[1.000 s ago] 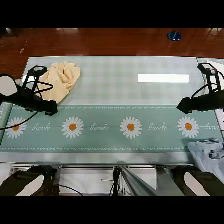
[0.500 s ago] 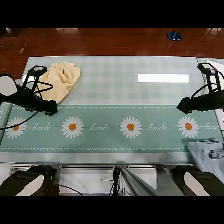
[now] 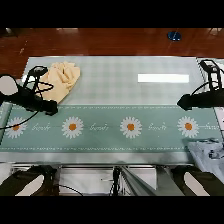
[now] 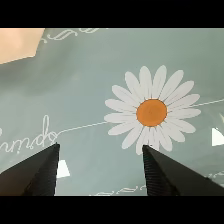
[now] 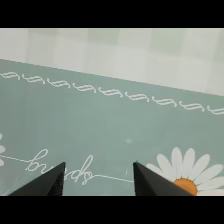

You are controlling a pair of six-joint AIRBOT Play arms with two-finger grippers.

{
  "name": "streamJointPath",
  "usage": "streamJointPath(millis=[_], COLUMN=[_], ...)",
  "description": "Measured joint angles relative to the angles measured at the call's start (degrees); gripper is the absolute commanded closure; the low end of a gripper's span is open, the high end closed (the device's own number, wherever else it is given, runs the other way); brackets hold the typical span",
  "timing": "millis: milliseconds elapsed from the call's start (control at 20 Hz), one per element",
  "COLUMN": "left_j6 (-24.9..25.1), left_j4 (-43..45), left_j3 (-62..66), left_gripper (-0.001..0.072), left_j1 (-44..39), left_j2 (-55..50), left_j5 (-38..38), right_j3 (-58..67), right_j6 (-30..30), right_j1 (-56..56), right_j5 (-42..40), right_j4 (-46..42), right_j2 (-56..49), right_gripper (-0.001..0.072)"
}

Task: Fold the shirts.

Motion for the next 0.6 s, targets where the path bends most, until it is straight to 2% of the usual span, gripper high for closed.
streamJointPath(millis=[400, 450, 500, 600], left_j6=[0.0, 0.3, 0.3, -0.6], left_j4=[0.0, 0.0, 0.8, 3.3], left_j3=[0.0, 0.3, 1.1, 3.8], left_gripper=[0.0095, 0.0087, 0.0012, 0.0009], left_j1=[0.1, 0.2, 0.5, 2.3], left_j2=[-0.2, -0.2, -0.2, -0.3], left_j5=[-1.2, 0.1, 2.6, 9.0], right_j3=[0.0, 0.0, 0.0, 0.0], right_j6=[0.0, 0.0, 0.0, 0.0], right_j1=[0.0, 0.0, 0.0, 0.0], right_j5=[-1.2, -1.2, -1.2, -1.2], right_j4=[0.0, 0.0, 0.0, 0.0], right_j2=[0.0, 0.0, 0.0, 0.0], right_gripper=[0.0235, 0.0236, 0.0235, 0.0236])
